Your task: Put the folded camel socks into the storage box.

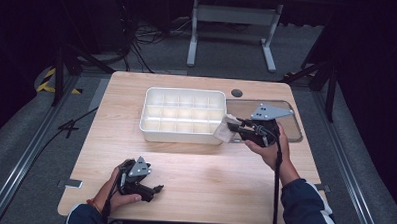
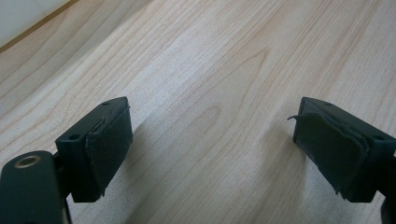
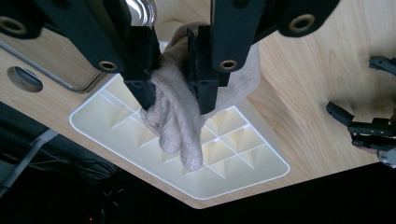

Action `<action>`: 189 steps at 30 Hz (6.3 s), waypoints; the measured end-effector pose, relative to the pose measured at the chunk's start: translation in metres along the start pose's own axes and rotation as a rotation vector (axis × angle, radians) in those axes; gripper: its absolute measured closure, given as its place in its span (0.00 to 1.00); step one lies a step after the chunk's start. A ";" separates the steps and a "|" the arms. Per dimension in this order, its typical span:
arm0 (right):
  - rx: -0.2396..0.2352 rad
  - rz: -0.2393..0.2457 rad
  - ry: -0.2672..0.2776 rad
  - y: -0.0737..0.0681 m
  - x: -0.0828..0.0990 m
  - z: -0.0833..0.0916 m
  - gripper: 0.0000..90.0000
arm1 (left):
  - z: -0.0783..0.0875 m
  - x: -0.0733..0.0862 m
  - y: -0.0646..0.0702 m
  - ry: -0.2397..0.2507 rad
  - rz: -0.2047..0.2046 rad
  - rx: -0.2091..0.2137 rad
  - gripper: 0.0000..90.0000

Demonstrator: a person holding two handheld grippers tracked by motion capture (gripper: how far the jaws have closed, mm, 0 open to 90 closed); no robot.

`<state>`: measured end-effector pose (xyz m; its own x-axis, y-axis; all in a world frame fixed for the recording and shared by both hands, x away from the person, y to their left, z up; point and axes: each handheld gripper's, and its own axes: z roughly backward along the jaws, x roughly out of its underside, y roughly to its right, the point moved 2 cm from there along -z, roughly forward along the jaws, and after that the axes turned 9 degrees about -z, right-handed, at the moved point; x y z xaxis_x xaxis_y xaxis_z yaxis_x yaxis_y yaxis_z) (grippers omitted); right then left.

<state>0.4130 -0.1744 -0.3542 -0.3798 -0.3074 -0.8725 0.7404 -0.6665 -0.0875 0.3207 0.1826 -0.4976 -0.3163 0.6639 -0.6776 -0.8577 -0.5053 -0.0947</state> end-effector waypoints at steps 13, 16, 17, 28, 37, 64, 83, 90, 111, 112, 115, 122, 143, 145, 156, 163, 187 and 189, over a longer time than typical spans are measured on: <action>0.013 0.023 -0.029 -0.005 -0.019 -0.026 0.83 | 0.000 0.000 0.001 0.006 0.010 -0.004 0.13; 0.026 0.024 -0.029 -0.006 -0.022 -0.032 0.83 | 0.000 0.000 0.001 0.007 0.011 -0.003 0.13; 0.023 0.027 -0.029 -0.006 -0.023 -0.035 0.83 | 0.000 0.000 0.001 0.007 0.010 -0.003 0.13; 0.043 0.046 -0.048 -0.004 -0.028 -0.055 0.83 | 0.000 0.001 0.002 0.010 0.017 -0.002 0.13; 0.084 0.084 -0.100 -0.002 -0.029 -0.078 0.83 | 0.000 0.001 0.001 0.007 0.013 -0.001 0.13; 0.148 0.174 -0.240 -0.012 -0.005 -0.129 0.82 | 0.000 0.001 0.002 0.007 0.016 0.001 0.13; 0.016 0.094 -0.441 -0.002 0.001 -0.147 0.80 | 0.000 0.001 0.002 0.011 0.017 0.001 0.13; 0.031 0.062 -0.434 -0.003 -0.009 -0.145 0.61 | 0.000 0.001 0.002 0.010 0.017 0.000 0.13; 0.009 0.015 -0.507 0.003 -0.008 -0.159 0.89 | -0.001 0.000 0.002 0.007 0.017 0.000 0.13; 0.008 0.013 -0.521 0.004 -0.006 -0.161 0.89 | 0.000 0.000 0.002 0.005 0.013 0.000 0.13; 0.008 0.027 -0.557 0.003 -0.003 -0.166 0.89 | 0.000 0.000 0.002 0.005 0.013 0.000 0.13; -0.018 -0.007 -0.612 0.006 -0.002 -0.172 0.89 | -0.001 0.000 0.002 0.006 0.011 0.002 0.12; -0.008 -0.002 -0.613 0.005 0.004 -0.174 0.89 | -0.001 0.000 0.001 0.001 0.001 0.001 0.12; -0.010 -0.003 -0.611 0.006 0.004 -0.174 0.89 | -0.001 -0.001 0.001 0.001 0.002 0.000 0.12; -0.009 -0.010 -0.596 0.006 0.005 -0.172 0.88 | -0.001 -0.001 0.002 0.000 0.004 -0.002 0.12; -0.028 -0.031 -0.573 0.008 0.006 -0.169 0.88 | -0.001 -0.001 0.001 0.000 0.003 0.000 0.12; 0.020 0.010 -0.531 0.002 0.003 -0.156 0.81 | -0.003 -0.003 0.000 -0.007 -0.004 -0.003 0.10; 0.016 0.001 -0.522 0.004 0.005 -0.154 0.82 | -0.003 -0.003 0.000 -0.007 -0.004 -0.002 0.10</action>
<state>0.4998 -0.0737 -0.4328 -0.6082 -0.6027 -0.5165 0.7337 -0.6752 -0.0761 0.3229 0.1793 -0.4979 -0.3155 0.6697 -0.6723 -0.8581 -0.5038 -0.0992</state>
